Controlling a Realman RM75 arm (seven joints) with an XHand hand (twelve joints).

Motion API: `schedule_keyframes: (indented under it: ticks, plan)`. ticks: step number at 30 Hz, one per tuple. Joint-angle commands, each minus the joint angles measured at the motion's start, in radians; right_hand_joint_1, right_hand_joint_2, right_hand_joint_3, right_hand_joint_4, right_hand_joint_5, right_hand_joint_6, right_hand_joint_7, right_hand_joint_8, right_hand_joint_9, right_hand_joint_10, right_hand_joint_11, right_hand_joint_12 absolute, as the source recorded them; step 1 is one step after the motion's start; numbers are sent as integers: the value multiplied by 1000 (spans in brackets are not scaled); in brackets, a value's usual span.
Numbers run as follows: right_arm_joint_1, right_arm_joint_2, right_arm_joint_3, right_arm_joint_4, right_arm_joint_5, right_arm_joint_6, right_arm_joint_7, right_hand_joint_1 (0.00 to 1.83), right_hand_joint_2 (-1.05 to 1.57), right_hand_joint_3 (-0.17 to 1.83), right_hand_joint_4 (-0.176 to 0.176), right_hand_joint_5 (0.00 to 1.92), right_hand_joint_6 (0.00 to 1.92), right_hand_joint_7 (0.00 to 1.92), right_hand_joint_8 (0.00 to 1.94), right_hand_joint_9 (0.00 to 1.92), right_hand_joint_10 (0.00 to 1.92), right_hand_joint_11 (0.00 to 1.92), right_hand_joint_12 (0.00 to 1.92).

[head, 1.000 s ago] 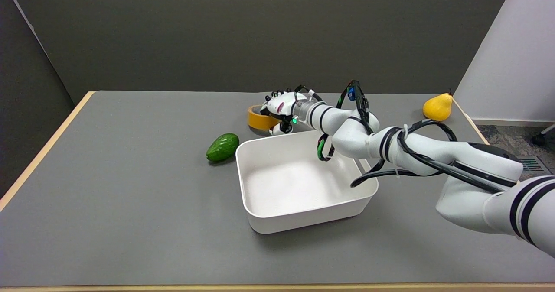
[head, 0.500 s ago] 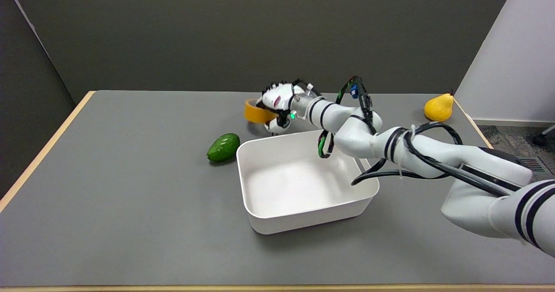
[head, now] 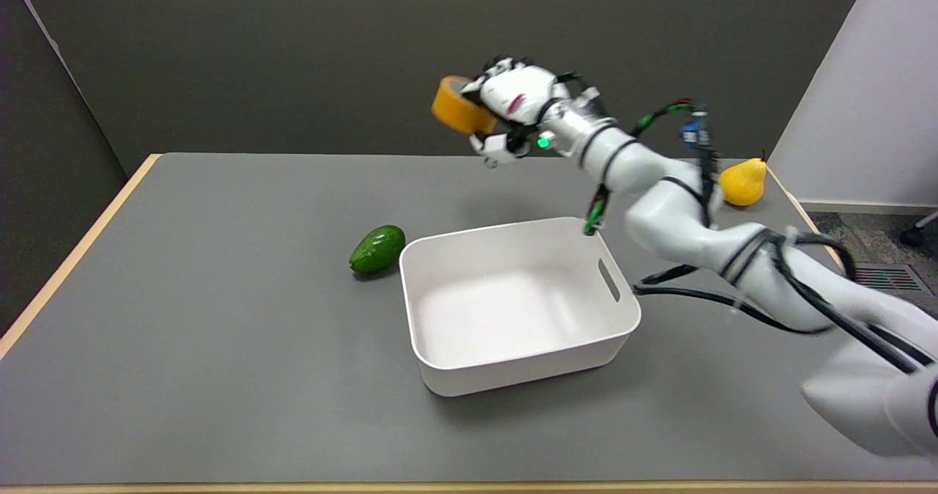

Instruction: Pick up yellow tape.

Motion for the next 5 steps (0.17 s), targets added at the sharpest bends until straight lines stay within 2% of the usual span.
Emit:
schedule_keyframes:
  ticks: [1, 3, 5]
  plan:
    - [-730, 119, 752, 589, -156, 180, -3, 900, 1060, 580, 13, 627, 1662, 495, 887, 309, 743, 138, 1015]
    - [-863, 80, 816, 591, -41, 280, -21, 913, 1072, 503, 36, 654, 1596, 507, 896, 322, 756, 116, 1119]
    - [-950, 50, 832, 586, 66, 361, -85, 910, 1057, 534, 43, 657, 1603, 531, 884, 342, 775, 147, 1106]
